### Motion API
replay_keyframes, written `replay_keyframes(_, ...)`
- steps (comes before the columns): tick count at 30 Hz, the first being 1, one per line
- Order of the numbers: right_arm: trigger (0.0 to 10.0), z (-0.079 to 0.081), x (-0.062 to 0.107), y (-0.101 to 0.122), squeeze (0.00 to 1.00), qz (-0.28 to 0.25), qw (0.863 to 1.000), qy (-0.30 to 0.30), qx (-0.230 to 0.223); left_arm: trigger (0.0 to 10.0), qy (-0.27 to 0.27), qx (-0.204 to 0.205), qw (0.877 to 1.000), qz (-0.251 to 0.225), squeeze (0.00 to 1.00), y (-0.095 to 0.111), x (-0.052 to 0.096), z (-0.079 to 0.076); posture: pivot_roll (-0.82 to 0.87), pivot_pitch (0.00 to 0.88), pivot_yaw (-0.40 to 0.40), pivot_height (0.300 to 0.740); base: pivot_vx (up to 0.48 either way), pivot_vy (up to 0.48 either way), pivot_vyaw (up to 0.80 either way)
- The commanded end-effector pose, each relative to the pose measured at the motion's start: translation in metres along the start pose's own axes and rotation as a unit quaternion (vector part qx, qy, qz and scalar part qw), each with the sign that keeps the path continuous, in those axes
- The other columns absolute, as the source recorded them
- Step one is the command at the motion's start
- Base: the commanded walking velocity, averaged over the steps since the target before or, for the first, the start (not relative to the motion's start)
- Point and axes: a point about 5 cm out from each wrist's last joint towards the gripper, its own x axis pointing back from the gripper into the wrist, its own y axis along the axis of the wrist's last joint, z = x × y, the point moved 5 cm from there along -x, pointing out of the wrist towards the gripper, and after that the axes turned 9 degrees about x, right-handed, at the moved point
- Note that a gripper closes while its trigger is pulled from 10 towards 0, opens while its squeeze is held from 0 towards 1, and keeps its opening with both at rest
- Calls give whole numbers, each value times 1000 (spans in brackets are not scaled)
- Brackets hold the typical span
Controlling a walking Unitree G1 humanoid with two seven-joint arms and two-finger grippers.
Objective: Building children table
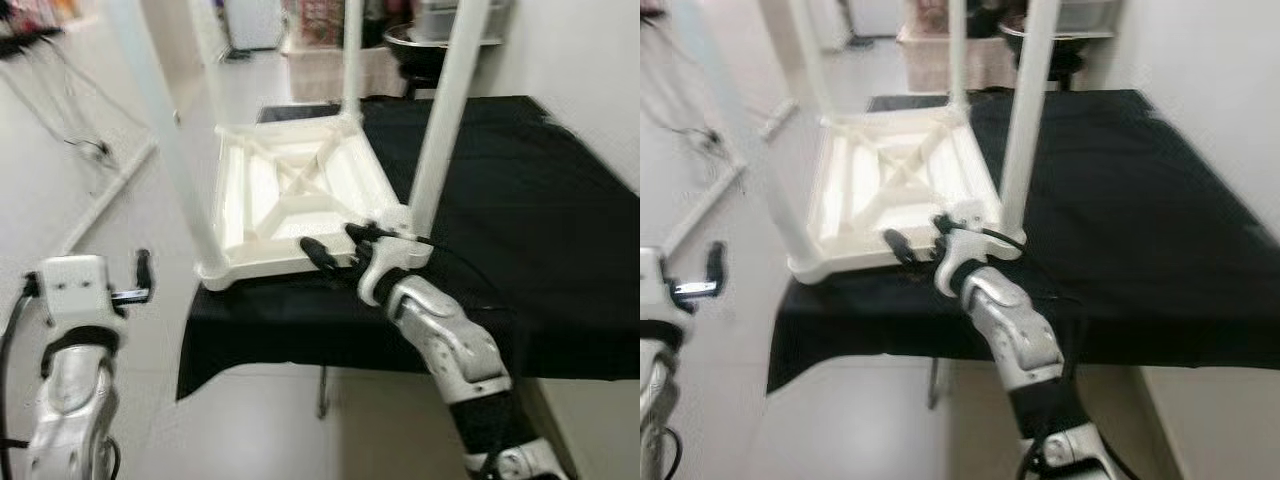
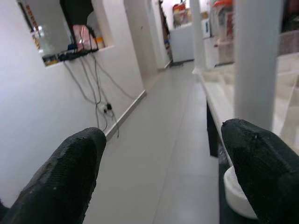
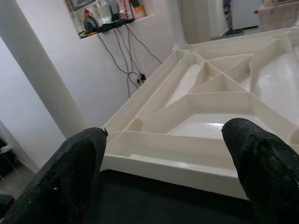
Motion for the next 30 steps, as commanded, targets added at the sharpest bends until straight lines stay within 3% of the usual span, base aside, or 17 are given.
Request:
replay_keyframes(1, 10000, 2, 1, -3, 0, 2, 1000, 0, 4, 10000, 6, -12, 1000, 5, 0, -4, -2, 4, 9, 89, 55, 740, 0, 0, 0)
replay_keyframes(5, 10000, 1, 4, -7, 0, 8, 1000, -2, 6, 10000, -15, 1, 1000, 17, 0, -9, 0, -4, 7, 91, 58, 740, 0, 0, 0)
replay_keyframes(8, 10000, 2, 14, -17, 0, 20, 1000, 16, 12, 10000, -49, 16, 998, 43, 0, -18, 13, -14, 6, 95, 56, 740, 0, 0, 0)
replay_keyframes(12, 10000, 4, 18, -19, 0, 24, 999, 25, 13, 10000, -61, 21, 997, 51, 0, -21, 17, -18, 6, 95, 56, 740, 0, 0, 0)
replay_keyframes(13, 10000, 11, 32, -23, 0, 28, 997, 62, 21, 10000, -96, 24, 993, 69, 0, -25, 31, -28, 3, 105, 52, 740, 0, 0, 0)
replay_keyframes(14, 10000, 11, 32, -23, 0, 28, 997, 62, 21, 10000, -96, 24, 993, 69, 0, -25, 31, -28, 3, 105, 52, 740, 0, 0, 0)
replay_keyframes(15, 10000, 21, 47, -28, 0, 35, 994, 103, 20, 10000, -133, 27, 987, 88, 0, -31, 46, -39, 1, 112, 44, 740, 0, 0, 0)
replay_keyframes(16, 10000, 36, 76, -39, 0, 50, 985, 162, 31, 10000, -195, 25, 973, 124, 0, -40, 76, -56, -2, 116, 42, 740, 0, 0, 0)
replay_keyframes(17, 10000, 36, 76, -39, 0, 50, 985, 162, 31, 10000, -195, 25, 973, 124, 0, -40, 76, -56, -2, 116, 42, 740, 0, 0, 0)
replay_keyframes(18, 10000, 55, 112, -53, 0, 74, 971, 223, 38, 10000, -283, 36, 942, 175, 0, -50, 122, -77, -5, 115, 39, 740, 0, 0, 0)
replay_keyframes(20, 10000, 56, 124, -60, 0, 85, 971, 222, 33, 10000, -337, 38, 918, 208, 0, -56, 149, -89, -8, 112, 37, 740, 0, 0, 0)
replay_keyframes(23, 10000, 53, 127, -61, 0, 85, 971, 222, 21, 10000, -349, 43, 910, 222, 0, -59, 157, -91, -11, 107, 39, 740, 0, 0, 0)
replay_keyframes(30, 10000, 53, 129, -65, 0, 93, 967, 236, 26, 10000, -351, 66, 906, 227, 0, -62, 153, -93, -21, 90, 32, 740, 0, 0, 0)
